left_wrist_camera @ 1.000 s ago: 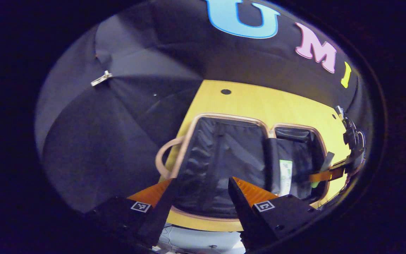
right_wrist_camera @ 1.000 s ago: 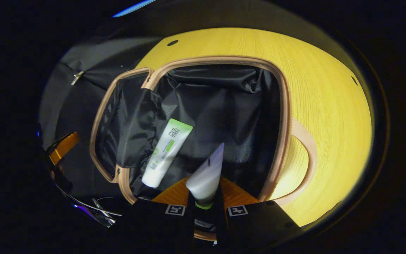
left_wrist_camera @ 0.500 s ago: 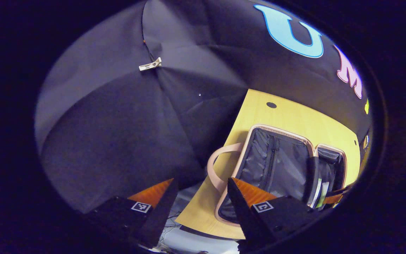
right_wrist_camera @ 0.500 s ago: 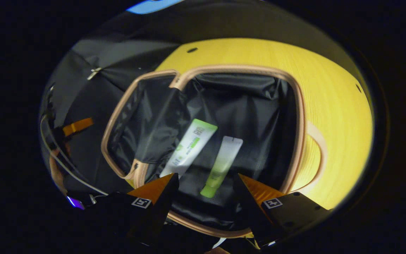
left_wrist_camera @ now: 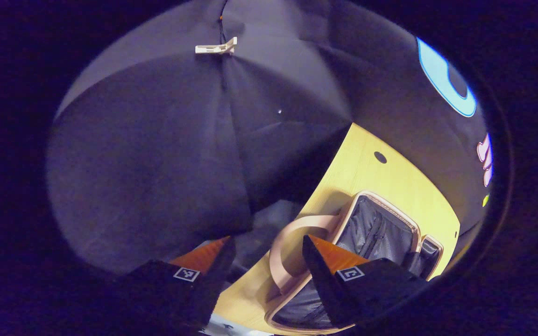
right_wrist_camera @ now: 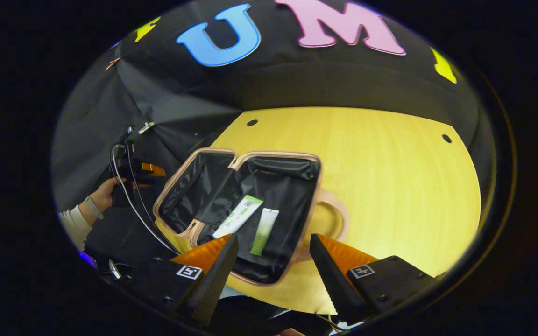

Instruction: First open the suitcase, pack the skin care products into it, and then close the suitcase.

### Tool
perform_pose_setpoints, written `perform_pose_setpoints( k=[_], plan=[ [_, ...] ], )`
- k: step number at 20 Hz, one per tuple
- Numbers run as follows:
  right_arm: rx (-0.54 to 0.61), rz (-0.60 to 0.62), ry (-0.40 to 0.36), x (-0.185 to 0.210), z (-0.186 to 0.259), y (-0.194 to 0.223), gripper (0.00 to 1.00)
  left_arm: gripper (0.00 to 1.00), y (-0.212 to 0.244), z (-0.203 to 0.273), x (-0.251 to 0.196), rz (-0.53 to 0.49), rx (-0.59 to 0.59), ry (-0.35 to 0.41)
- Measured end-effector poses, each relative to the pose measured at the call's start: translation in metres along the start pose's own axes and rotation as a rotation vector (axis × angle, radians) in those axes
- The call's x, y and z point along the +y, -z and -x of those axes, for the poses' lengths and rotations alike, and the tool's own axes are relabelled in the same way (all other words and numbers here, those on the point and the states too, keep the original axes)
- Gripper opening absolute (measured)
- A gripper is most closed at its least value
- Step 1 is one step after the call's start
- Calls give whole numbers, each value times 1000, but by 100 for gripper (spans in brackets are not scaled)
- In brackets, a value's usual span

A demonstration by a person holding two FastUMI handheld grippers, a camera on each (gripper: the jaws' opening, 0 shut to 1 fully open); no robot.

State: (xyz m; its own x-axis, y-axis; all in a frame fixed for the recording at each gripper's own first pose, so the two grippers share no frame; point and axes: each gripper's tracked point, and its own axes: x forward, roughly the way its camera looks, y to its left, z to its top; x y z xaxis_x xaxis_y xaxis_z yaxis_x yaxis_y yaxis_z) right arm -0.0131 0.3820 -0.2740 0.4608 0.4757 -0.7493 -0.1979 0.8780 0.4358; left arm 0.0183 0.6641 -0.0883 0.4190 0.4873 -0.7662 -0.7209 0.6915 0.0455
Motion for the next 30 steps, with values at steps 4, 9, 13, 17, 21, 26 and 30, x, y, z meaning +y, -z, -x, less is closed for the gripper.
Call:
perform_pose_setpoints(
  k=[4, 9, 13, 17, 21, 26, 30],
  plan=[
    [-8, -56, 52, -27, 15, 6, 98, 87, 16, -37, -10, 0, 131, 12],
    [3, -64, 73, -34, 27, 14, 98, 45, 32, -68, -16, 2, 214, 14],
    [-16, -63, 61, -31, 32, 10, 97, 16, 19, -38, -33, -36, 176, 111],
    [-29, -32, 9, -21, 30, -1, 98, 10, -6, 20, -52, -86, 74, 188],
    [-53, 9, -64, -10, 28, -20, 98, 8, -37, 116, -95, -154, -62, 291],
    [-107, 56, -135, -8, 45, -37, 97, 8, -32, 216, -187, -307, -169, 416],
    [-118, 78, -143, -37, 71, -34, 98, 8, 11, 279, -287, -429, -197, 538]
  ],
)
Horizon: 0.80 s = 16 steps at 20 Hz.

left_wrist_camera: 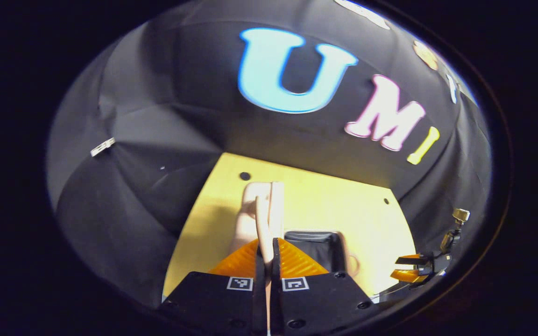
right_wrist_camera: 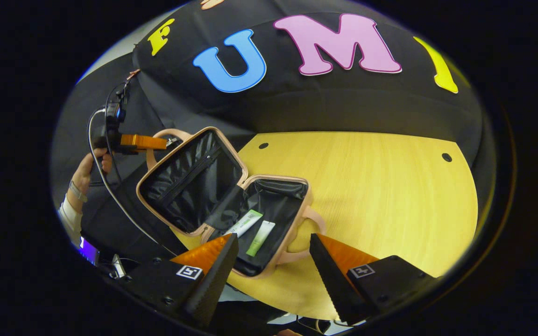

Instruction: First open the suitcase, pack the skin care products into it, and then close the suitcase.

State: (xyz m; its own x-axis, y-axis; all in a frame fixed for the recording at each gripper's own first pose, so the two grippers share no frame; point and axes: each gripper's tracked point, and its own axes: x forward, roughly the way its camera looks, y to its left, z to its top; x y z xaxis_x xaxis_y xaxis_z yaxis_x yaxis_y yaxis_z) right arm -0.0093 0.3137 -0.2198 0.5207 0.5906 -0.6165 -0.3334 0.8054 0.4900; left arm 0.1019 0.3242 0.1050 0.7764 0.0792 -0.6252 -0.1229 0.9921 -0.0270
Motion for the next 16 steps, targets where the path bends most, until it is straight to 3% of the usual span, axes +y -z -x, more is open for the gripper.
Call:
perform_pose_setpoints(
  k=[4, 8, 10, 16],
  plan=[
    [-37, 23, 40, -39, 39, 3, 97, 8, 37, -31, -121, -141, 84, 143],
    [-65, 10, 87, -73, 71, 11, 97, 8, 110, -101, -207, -279, 174, 175],
    [-71, 1, 100, -86, 83, 15, 98, 8, 156, -136, -224, -309, 260, 146],
    [-88, -2, 119, -117, 119, 26, 97, 12, 212, -197, -210, -292, 421, 58]
  ],
)
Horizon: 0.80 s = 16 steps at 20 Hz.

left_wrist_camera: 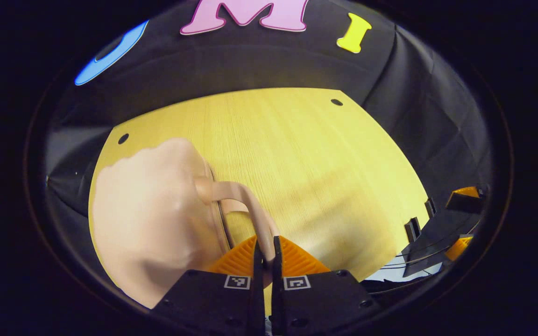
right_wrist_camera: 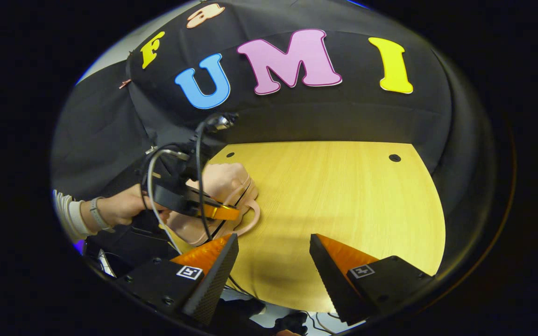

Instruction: First open the suitcase, pack the skin care products into it, and then close the suitcase.

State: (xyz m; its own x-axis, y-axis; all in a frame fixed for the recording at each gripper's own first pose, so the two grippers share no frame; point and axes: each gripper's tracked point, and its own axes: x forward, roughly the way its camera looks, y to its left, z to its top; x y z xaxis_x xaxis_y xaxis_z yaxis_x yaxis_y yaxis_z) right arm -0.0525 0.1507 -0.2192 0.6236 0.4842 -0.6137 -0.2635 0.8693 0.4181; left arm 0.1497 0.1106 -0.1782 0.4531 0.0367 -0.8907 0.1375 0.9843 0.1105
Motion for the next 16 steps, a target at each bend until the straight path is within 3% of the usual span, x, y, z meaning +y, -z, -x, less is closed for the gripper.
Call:
perform_pose_setpoints(
  k=[3, 5, 6, 7, 8, 10, 11, 12, 13, 16],
  plan=[
    [5, 24, -15, -12, 11, 6, 97, 21, -4, -11, -1, 38, -31, -49],
    [8, 49, -9, -21, 19, 8, 97, 29, -20, 6, -9, 97, -121, -84],
    [8, 63, -3, -25, 21, 7, 98, 27, -32, 21, -21, 128, -185, -76],
    [-1, 78, -4, -24, 24, 3, 98, 36, -46, 40, -30, 149, -257, -70],
    [-11, 97, -9, -23, 26, -2, 98, 36, -59, 62, -37, 152, -329, -71],
    [-52, 142, -5, -20, 30, -18, 98, 58, -78, 108, -49, 112, -452, -95],
    [-82, 156, 2, -19, 33, -30, 98, 77, -85, 131, -53, 90, -509, -114],
    [-120, 162, 11, -15, 37, -46, 98, 84, -94, 156, -60, 75, -569, -119],
    [-170, 166, 24, -11, 42, -65, 98, 89, -108, 188, -72, 50, -654, -101],
    [-315, 192, 81, -3, 66, -120, 98, 89, -135, 269, -85, -8, -838, -86]
  ],
)
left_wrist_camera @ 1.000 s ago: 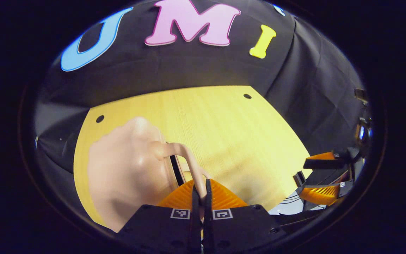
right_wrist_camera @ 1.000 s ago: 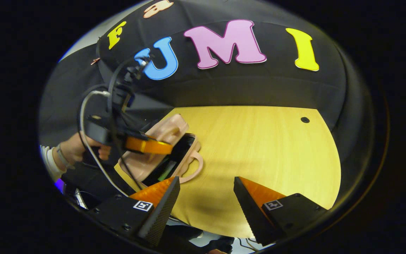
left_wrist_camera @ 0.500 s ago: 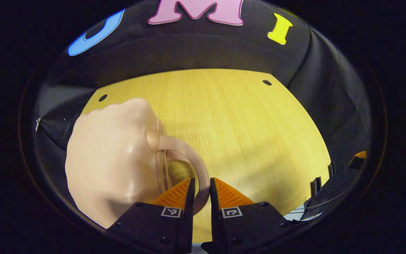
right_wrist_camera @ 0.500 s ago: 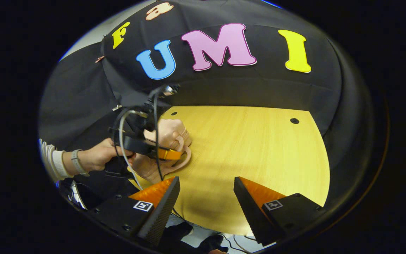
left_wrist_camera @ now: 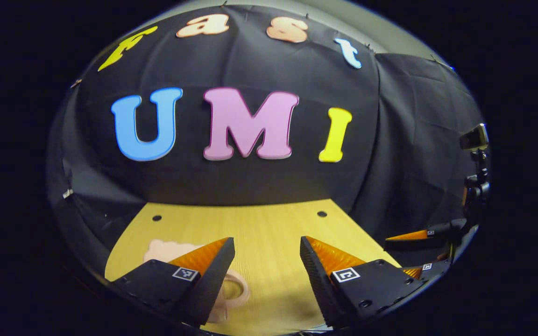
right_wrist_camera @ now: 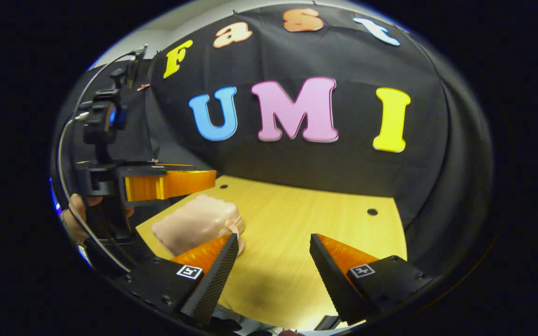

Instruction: First open the suitcase, pack the skin care products into it, and then close the suitcase.

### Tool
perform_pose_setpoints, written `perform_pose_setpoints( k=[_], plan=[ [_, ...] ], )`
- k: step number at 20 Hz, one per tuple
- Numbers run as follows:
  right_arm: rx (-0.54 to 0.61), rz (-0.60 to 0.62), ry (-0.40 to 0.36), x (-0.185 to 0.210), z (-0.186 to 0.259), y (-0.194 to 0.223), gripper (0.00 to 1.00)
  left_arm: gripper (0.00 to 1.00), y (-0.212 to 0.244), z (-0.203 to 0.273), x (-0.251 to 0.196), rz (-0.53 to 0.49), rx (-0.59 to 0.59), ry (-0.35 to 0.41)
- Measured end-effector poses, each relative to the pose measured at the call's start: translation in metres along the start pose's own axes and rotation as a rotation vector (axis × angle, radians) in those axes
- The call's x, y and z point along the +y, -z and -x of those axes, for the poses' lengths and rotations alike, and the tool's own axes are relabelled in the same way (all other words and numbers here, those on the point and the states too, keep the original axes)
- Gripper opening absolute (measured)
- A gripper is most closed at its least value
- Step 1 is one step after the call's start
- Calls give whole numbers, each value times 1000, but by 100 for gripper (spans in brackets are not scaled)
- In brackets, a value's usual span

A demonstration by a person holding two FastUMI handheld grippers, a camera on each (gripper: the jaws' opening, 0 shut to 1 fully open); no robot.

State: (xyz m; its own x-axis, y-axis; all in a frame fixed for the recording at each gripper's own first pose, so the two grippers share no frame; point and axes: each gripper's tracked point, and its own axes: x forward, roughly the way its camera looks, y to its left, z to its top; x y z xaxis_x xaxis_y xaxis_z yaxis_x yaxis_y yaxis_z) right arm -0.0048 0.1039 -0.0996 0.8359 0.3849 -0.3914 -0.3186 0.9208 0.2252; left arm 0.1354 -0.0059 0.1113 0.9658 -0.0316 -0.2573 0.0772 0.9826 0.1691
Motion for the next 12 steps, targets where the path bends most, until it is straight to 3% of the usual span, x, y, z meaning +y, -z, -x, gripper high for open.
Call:
perform_pose_setpoints(
  k=[3, 6, 10, 12],
  plan=[
    [-150, 67, 84, -5, 12, -60, 97, 88, -53, 27, 3, 21, -142, 3],
    [-302, 90, 164, -6, 22, -104, 98, 88, -70, 41, 0, 45, -238, 66],
    [-348, 46, 175, 6, 32, -108, 97, 88, -97, 57, 20, -89, -312, 16],
    [-359, 80, 217, 0, 35, -110, 98, 88, -99, 51, 14, -92, -320, 37]
  ],
)
